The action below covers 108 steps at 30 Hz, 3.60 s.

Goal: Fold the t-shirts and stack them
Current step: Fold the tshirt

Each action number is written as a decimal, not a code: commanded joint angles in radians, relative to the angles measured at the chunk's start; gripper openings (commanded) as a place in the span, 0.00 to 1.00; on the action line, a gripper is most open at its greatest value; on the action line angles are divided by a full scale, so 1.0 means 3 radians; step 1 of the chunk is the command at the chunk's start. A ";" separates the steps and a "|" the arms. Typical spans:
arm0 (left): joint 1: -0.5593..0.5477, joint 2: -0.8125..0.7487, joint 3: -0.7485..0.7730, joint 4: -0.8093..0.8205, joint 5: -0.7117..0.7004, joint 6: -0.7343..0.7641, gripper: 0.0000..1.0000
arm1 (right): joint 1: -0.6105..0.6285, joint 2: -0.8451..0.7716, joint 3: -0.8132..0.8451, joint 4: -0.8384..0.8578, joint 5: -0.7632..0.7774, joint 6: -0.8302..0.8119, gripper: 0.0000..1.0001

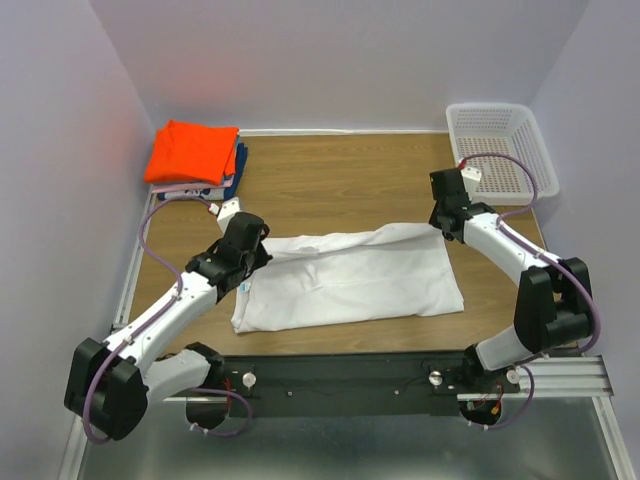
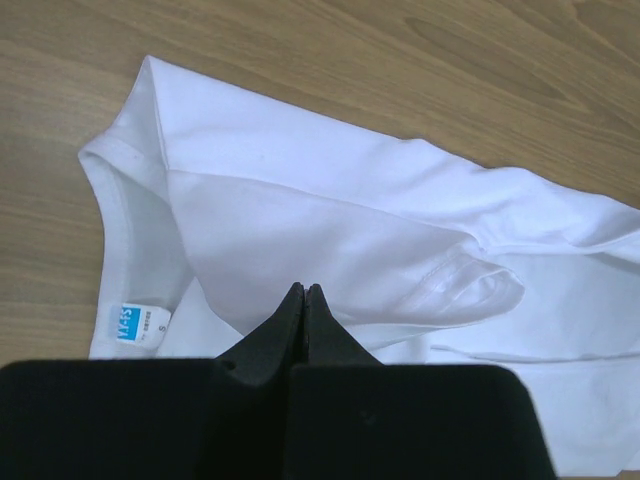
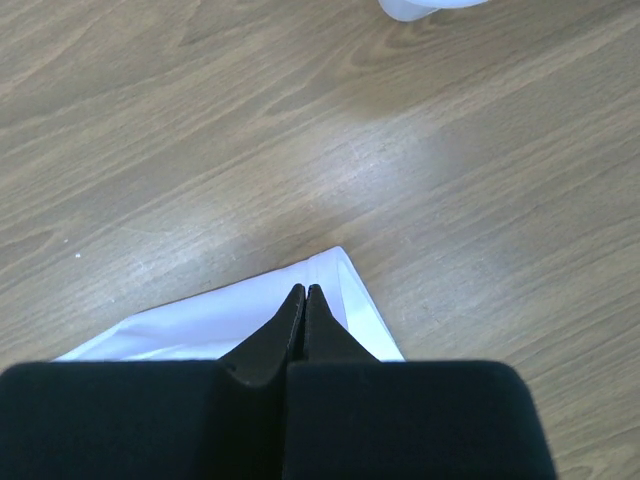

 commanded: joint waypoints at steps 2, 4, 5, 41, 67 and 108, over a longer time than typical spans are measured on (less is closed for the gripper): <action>-0.0049 -0.0228 -0.0126 -0.0120 -0.0066 -0.0204 0.00 | 0.0018 -0.0209 -0.0122 0.0003 -0.0082 -0.0055 0.01; -0.0090 -0.0330 -0.0157 -0.0166 -0.0056 -0.0250 0.00 | 0.0018 -0.0301 -0.0168 -0.0002 -0.0093 -0.0065 0.01; -0.0095 -0.0361 -0.0162 -0.0176 -0.0066 -0.0256 0.00 | 0.0013 -0.0326 -0.0178 -0.0007 -0.0093 -0.0080 0.01; -0.0141 -0.1011 -0.0760 -0.0672 -0.0041 -0.1278 0.00 | 0.0018 -0.0966 -0.1170 -0.0421 -0.0303 0.0615 0.07; -0.0141 -0.1676 -0.0688 -0.0735 -0.0025 -0.1166 0.87 | 0.0018 -0.1508 -0.0818 -0.0438 -0.1053 0.0309 1.00; 0.0411 0.0227 -0.0755 0.0550 0.0507 -0.0153 0.97 | 0.1025 -0.1349 -0.0992 0.0024 -0.2384 -0.0203 1.00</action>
